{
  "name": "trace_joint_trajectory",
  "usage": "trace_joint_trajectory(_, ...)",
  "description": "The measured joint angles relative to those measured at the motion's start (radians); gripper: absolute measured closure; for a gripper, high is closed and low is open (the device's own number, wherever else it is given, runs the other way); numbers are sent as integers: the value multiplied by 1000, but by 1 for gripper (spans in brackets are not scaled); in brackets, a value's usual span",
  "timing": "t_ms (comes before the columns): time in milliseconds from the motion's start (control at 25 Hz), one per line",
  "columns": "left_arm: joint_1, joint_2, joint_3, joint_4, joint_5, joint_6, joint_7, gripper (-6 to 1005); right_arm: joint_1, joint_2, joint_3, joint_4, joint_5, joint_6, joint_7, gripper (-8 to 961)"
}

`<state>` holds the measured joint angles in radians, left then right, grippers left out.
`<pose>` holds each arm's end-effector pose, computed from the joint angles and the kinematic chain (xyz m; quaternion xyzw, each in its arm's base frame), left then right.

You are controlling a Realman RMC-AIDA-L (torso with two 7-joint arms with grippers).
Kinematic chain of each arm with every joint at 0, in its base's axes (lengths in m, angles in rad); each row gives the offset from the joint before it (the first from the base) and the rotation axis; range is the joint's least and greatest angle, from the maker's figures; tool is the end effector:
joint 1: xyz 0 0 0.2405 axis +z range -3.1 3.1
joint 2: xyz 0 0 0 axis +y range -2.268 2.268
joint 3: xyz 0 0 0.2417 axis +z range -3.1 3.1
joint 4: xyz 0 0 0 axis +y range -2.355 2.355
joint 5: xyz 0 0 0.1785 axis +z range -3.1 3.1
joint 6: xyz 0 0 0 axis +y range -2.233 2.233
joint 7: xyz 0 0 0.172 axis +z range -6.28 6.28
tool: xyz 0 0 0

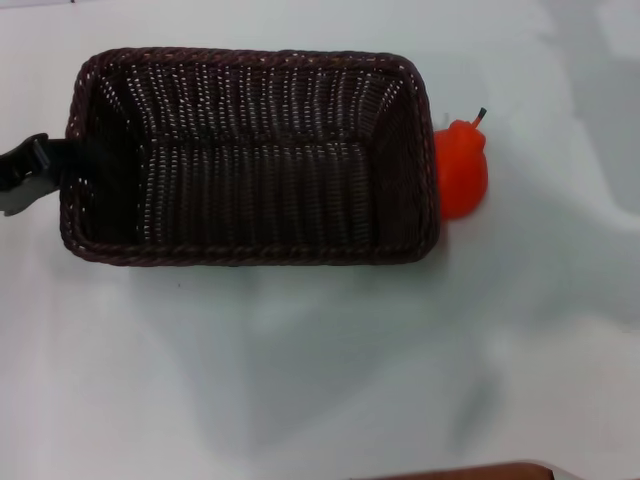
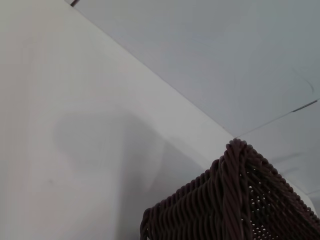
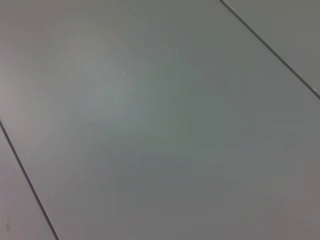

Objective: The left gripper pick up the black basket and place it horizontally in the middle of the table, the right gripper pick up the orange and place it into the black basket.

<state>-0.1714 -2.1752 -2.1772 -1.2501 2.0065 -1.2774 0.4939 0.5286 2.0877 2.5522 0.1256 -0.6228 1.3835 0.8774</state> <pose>-0.2594 0.2936 0.0152 -0.6792 -0.6576 -0.2527 0.2059 0.2727 0.3588 0.0962 -0.3179 -0.5136 -0.5443 0.5821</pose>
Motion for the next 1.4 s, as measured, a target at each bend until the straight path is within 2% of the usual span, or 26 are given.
trace_joint_trajectory(320, 20, 2, 40, -14, -19, 11, -21, 823, 1, 0, 3, 1, 0, -9, -1, 104)
trace_joint_trajectory(720, 22, 4, 43, -5, -24, -25, -37, 822, 3, 0, 3, 7, 0, -29, 0, 106)
trace_joint_trajectory(920, 23, 7, 33, 1, -25, -29, -37, 703, 11, 0, 2, 8, 0, -40, 0, 107)
trace_joint_trajectory(1040, 23, 9, 26, 8, -23, -32, -32, 590, 15, 0, -2, 8, -3, -51, 0, 108)
trace_joint_trajectory(1160, 23, 13, -12, 18, -19, -31, -4, 476, 20, -4, -15, 10, -10, -57, 0, 108)
trace_joint_trajectory(1280, 18, 14, -91, 35, -27, -38, 62, 471, 18, -12, -79, 35, -13, -84, 19, 109)
trace_joint_trajectory(1400, 10, 14, -202, 63, -73, -52, 177, 448, 6, -46, -206, 103, -53, -136, 127, 110)
